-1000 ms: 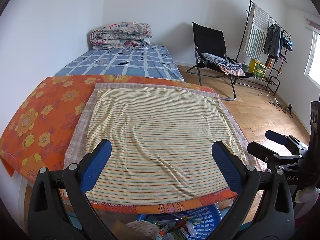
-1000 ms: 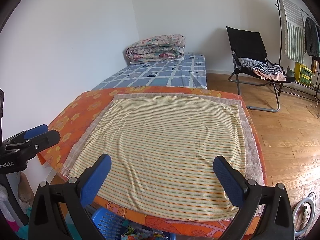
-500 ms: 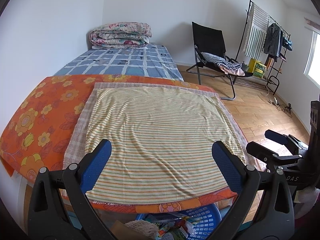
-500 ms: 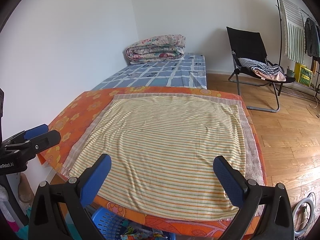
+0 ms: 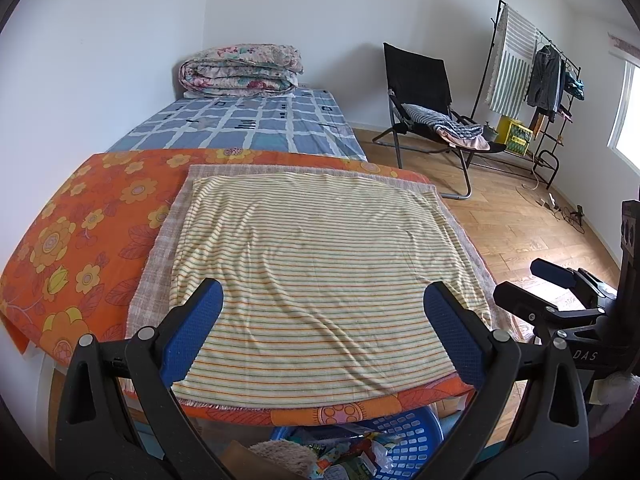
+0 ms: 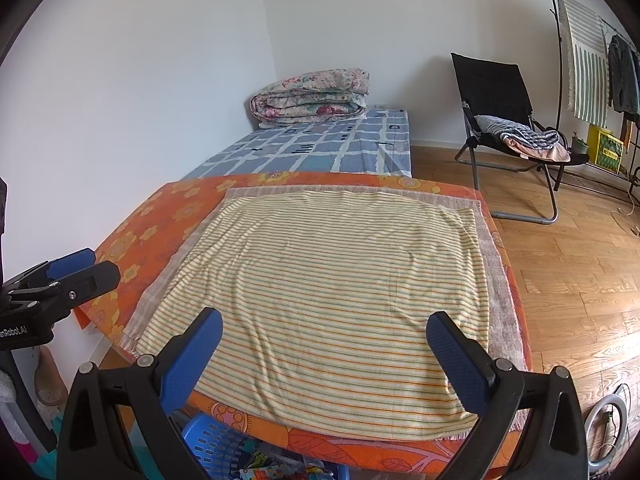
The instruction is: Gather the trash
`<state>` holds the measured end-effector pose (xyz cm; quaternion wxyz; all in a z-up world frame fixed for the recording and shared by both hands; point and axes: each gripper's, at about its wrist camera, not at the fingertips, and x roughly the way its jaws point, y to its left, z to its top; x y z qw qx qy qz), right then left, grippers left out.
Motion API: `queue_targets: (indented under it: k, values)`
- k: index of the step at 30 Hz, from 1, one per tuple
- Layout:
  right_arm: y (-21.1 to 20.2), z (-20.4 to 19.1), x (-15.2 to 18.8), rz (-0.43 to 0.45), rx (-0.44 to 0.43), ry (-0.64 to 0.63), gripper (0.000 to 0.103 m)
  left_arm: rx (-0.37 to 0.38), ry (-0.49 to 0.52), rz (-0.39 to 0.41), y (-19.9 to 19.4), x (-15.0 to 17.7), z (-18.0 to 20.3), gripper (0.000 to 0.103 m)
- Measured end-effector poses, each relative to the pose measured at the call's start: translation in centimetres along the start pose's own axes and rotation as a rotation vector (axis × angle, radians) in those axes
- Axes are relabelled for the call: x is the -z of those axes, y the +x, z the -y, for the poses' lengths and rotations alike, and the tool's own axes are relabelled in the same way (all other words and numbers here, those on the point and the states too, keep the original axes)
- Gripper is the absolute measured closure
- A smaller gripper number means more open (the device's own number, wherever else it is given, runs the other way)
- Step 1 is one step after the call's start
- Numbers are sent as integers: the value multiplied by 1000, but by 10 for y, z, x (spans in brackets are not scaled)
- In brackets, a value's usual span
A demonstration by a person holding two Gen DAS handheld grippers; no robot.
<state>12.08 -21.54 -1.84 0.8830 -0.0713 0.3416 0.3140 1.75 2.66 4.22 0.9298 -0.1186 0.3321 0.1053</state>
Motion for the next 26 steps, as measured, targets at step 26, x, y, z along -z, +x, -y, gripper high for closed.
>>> queue_targets:
  k: [26]
  values:
    - [0, -1, 1, -1, 3, -3, 0, -33, -1, -14, -1, 7, 6, 1]
